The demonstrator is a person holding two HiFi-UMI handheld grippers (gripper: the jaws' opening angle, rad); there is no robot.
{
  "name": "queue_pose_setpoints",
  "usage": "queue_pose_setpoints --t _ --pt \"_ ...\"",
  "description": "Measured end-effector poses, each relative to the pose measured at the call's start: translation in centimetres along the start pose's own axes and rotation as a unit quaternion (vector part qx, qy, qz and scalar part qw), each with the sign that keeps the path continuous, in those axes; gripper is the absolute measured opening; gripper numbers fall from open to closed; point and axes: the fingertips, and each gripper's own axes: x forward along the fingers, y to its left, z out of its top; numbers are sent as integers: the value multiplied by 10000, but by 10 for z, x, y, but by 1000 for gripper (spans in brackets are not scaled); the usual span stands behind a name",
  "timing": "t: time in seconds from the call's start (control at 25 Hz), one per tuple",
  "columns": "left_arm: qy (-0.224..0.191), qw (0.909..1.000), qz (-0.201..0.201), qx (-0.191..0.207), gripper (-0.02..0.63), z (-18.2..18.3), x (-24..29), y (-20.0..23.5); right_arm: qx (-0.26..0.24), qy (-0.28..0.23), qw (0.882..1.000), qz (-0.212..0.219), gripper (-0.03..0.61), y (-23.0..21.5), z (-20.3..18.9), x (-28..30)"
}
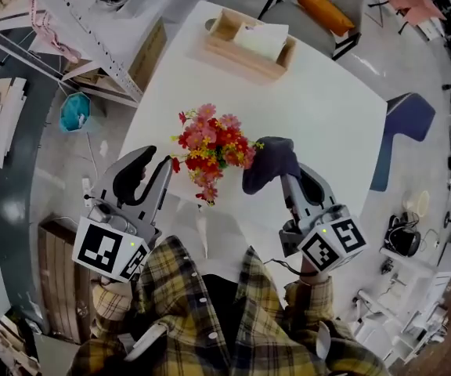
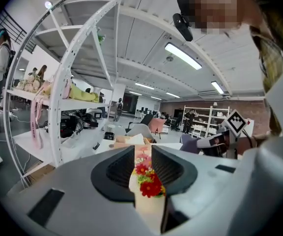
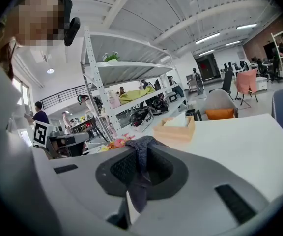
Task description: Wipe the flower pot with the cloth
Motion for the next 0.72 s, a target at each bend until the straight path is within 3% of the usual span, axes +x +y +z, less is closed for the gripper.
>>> queue_pose_setpoints --t 0.12,0.28,0.52,0.72 --pt "188 9997 44 -154 107 -26 1 10 63 159 9999 6 11 -4 -17 11" --pt "496 9981 -115 -332 181 -63 1 16 174 336 9993 44 11 -8 -37 26" --pt "970 9936 -573 -106 235 -116 11 -1 366 515 9980 96 11 -14 -64 45" --pt "987 9910 -909 23 263 -139 33 -14 424 572 9974 104 11 -19 -77 59"
